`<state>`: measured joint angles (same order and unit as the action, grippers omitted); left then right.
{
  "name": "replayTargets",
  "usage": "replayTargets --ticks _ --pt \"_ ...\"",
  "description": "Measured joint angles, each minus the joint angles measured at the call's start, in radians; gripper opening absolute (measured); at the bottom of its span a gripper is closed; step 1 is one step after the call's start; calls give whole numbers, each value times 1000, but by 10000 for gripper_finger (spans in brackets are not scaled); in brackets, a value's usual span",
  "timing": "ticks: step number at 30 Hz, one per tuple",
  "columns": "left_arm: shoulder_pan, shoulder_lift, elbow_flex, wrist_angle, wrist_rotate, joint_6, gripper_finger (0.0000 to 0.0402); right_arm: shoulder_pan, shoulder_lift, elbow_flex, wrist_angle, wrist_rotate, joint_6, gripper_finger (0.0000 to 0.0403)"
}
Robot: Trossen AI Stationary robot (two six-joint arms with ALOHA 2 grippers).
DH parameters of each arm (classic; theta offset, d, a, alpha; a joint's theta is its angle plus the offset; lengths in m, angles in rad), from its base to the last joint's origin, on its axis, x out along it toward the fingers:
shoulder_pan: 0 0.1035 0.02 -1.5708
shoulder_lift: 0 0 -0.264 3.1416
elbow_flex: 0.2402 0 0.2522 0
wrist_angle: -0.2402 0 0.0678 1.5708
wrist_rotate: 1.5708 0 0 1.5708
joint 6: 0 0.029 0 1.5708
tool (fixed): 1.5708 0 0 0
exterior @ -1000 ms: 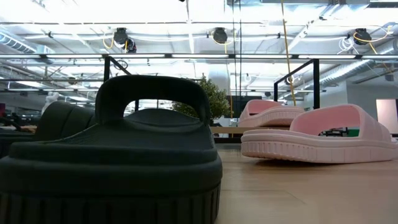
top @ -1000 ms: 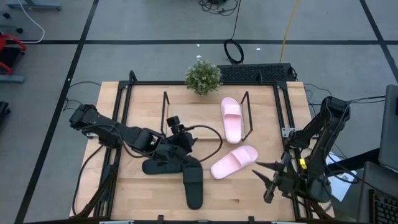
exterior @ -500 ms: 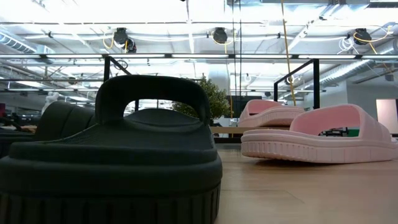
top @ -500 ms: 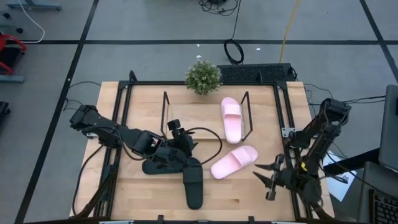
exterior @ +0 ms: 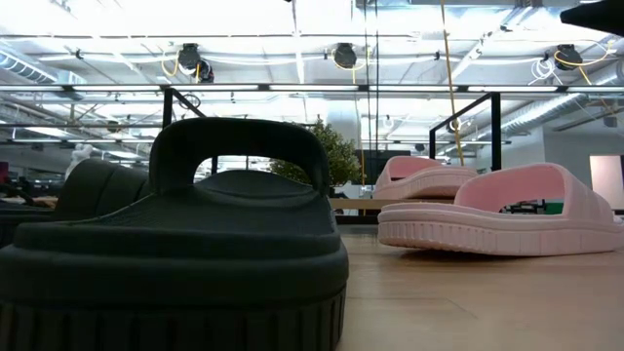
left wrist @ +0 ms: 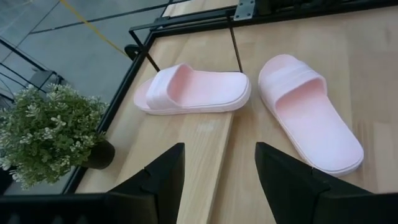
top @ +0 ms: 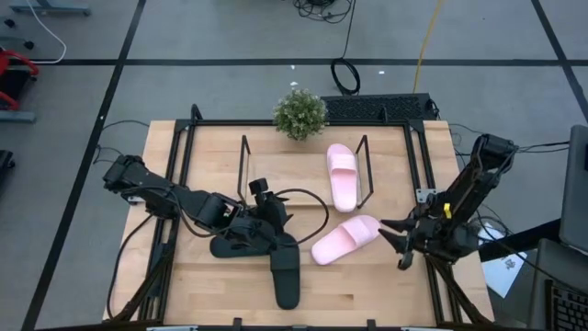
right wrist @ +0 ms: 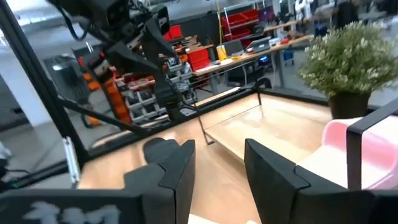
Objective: Pick and place slides into the shelf
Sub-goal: Put the pink slides on the shelf
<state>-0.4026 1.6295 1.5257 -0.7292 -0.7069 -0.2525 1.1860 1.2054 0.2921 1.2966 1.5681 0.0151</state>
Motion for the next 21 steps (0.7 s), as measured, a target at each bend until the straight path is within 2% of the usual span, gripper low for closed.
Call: replayTargets --ticks 9,14,21 --pt "0 0 0 0 0 11 198 111 -54 -2 45 -35 50 130" --pt "0 0 0 0 0 12 198 199 -85 3 52 -1 49 130" --pt "0 0 0 0 0 10 198 230 -91 3 62 2 124 130"
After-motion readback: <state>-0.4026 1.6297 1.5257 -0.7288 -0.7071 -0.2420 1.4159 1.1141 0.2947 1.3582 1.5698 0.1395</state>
